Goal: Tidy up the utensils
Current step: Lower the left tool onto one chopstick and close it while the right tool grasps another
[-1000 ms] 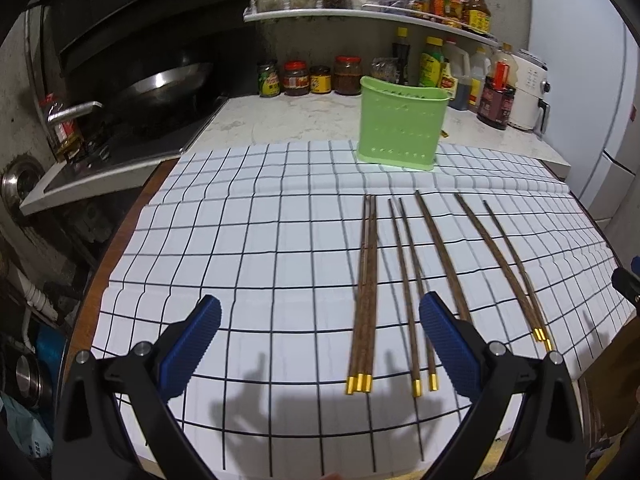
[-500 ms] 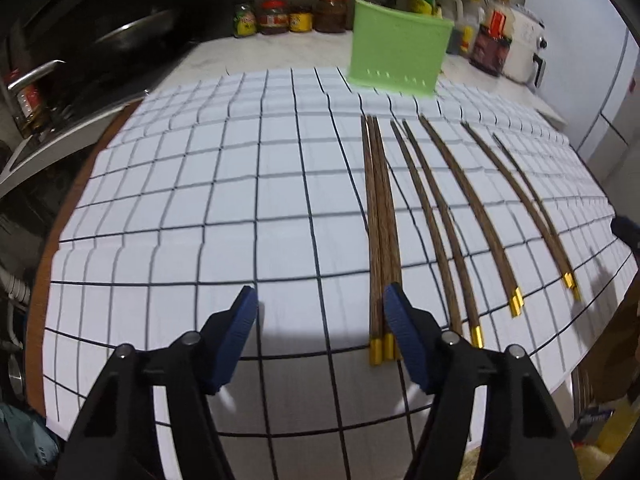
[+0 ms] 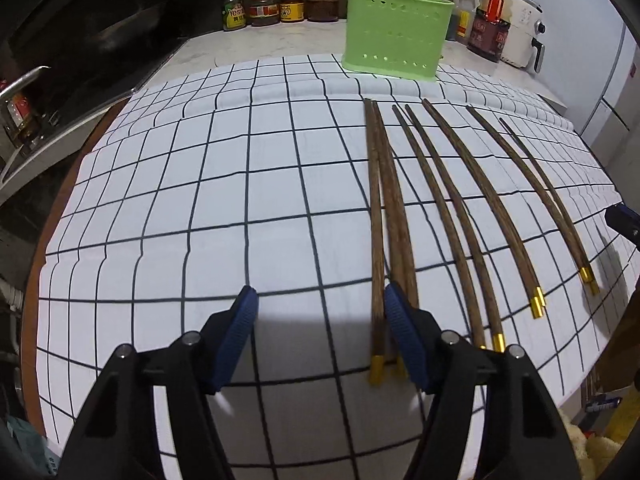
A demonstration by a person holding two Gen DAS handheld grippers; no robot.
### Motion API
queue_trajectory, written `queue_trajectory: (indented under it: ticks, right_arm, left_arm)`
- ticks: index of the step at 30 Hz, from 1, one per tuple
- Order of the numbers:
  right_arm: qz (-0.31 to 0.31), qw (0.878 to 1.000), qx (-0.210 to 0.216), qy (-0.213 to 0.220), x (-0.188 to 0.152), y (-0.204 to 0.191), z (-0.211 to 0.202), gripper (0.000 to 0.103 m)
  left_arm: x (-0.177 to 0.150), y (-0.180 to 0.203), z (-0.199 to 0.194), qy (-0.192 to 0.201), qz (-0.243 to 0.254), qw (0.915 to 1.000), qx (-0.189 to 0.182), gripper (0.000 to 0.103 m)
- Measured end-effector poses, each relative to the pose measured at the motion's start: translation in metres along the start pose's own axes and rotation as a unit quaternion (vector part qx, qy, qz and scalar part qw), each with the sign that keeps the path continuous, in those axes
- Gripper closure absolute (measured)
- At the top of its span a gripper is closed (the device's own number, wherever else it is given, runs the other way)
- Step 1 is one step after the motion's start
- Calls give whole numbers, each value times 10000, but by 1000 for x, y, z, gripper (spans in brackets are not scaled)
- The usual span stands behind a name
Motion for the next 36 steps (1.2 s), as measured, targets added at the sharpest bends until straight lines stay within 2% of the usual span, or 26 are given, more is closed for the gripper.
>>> queue_trajectory:
  ticks: [2,5,7,8,10,12,17,22,26,30,33,36]
  right_arm:
    - [-49,10000,6,68,0,0,1,7]
    - [-74,9998,-74,160,0,3,-1,11]
    - [-115,9997,-126,177,-1,6,-2,13]
    - [-102,9997,-135,189,-2,8,-3,29]
    - [-19,9998,-110,135,-6,12,-3,50]
    - [-9,10000,-11,-7,-13,11,1,52]
    - [-137,9993,281,-191,-25,-7,9,67]
    - [-266,9993,114,-257,-28,-13,21,80]
    - [-297,9990,155,-307,-32,-14,28,80]
    - [-630,9976,-192,-211,-34,-12,25,82]
    - [-660,9972,-300,-164,-39,-2,18,82]
    - [-626,9977,-218,-108,-45,7,11,82]
  left_arm:
    - [1,-4,2,-15,48,9998,175,38]
    - [3,-5,3,82,104,9997,186,40]
    - [4,-4,2,161,183,9996,150,46]
    - [3,-4,2,191,201,9995,128,47]
    - [3,-2,0,245,242,9994,101,53]
    - [1,0,-1,302,284,9991,110,53]
    - [-3,3,-4,397,288,9988,92,53]
    - [-5,5,-6,426,292,9986,84,53]
    - [-4,5,-5,458,310,9984,73,53]
    - [-2,6,-5,542,375,9978,49,53]
    - [-8,9,-10,668,539,9963,-45,53]
    - [-17,16,-17,762,728,9943,-146,54]
Point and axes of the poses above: each gripper's, at about its wrist camera, not at the fingertips, and z roughly the way its jaws point, y to its right, x to its top, the point moved 10 cm from there along z, roughly the way its jaws point, and after that the axes turned 10 degrees about z, right-handed, at the moved point
